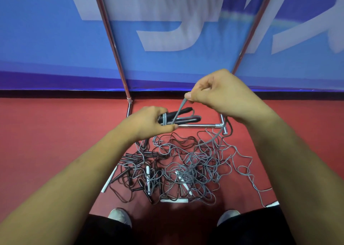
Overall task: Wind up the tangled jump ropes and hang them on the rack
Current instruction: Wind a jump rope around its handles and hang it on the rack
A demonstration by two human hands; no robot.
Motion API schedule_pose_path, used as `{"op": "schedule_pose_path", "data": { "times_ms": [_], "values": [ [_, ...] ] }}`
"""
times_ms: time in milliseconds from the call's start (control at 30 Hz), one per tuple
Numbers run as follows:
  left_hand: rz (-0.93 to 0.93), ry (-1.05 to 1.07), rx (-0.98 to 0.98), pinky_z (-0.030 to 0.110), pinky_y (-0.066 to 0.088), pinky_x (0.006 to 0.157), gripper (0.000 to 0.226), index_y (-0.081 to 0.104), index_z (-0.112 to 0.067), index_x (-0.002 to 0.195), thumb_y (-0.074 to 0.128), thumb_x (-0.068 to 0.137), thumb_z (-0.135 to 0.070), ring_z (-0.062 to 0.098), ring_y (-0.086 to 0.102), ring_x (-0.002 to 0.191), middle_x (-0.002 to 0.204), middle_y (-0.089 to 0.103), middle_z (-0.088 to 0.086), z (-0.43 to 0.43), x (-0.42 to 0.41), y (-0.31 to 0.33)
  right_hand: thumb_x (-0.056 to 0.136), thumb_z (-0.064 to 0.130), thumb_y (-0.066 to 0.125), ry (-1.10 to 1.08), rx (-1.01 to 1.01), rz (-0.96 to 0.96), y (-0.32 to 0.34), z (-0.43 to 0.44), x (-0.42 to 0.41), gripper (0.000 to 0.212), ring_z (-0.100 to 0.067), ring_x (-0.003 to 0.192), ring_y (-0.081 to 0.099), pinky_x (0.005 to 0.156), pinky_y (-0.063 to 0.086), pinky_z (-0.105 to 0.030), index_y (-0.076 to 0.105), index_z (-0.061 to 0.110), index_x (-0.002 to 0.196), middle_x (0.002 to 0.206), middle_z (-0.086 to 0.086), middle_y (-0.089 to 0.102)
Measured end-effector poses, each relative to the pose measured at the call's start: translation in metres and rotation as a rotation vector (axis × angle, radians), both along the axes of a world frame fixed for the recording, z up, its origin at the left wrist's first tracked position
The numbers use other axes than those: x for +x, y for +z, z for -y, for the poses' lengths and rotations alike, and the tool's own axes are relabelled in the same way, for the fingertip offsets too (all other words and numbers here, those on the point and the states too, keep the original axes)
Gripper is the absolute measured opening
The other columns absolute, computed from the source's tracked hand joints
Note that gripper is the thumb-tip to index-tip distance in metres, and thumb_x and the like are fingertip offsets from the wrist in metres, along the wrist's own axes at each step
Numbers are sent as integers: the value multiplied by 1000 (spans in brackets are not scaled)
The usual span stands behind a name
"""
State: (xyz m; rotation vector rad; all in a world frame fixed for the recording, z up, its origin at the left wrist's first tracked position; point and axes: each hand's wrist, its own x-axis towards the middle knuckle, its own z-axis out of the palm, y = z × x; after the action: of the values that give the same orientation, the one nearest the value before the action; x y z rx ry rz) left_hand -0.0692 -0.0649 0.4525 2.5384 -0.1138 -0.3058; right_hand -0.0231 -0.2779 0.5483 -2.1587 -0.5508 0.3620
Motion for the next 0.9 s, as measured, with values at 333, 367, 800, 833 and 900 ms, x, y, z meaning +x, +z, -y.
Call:
{"op": "schedule_pose_path", "data": {
  "times_ms": [333,367,800,833,900],
  "values": [
    [-384,-260,-675,23,32,44,35,59,-12,83,72,78,-44,17,39,46,53,48,5,-3,-15,12,75,24,85,60,-42,40,-16,43,33,13,-17,60,49,63,38,-31,76,16,78,64,-16,65],
    [-428,-256,-835,20,29,42,34,59,-13,84,76,77,-42,14,36,44,52,46,5,-3,-16,12,77,25,83,57,-31,57,-17,46,34,10,-17,62,52,63,41,-32,77,17,79,70,-19,69],
    [-8,250,-1457,15,20,40,43,51,-31,136,45,95,-19,11,37,46,74,44,4,22,-6,24,103,23,49,102,187,-185,-40,24,26,31,-17,65,57,74,45,-32,63,12,78,61,0,54],
    [21,276,-1481,16,18,40,43,52,-33,135,43,97,-17,11,38,47,77,46,3,20,-5,27,102,23,51,101,212,-218,-38,25,26,30,-17,60,55,69,46,-28,63,10,79,58,1,49],
    [68,343,-1516,16,17,40,33,56,-27,125,42,97,-17,10,38,47,76,48,-1,14,-3,30,99,20,57,108,211,-272,-37,26,24,22,-16,50,46,58,44,-26,65,7,83,55,2,43]
  ]
}}
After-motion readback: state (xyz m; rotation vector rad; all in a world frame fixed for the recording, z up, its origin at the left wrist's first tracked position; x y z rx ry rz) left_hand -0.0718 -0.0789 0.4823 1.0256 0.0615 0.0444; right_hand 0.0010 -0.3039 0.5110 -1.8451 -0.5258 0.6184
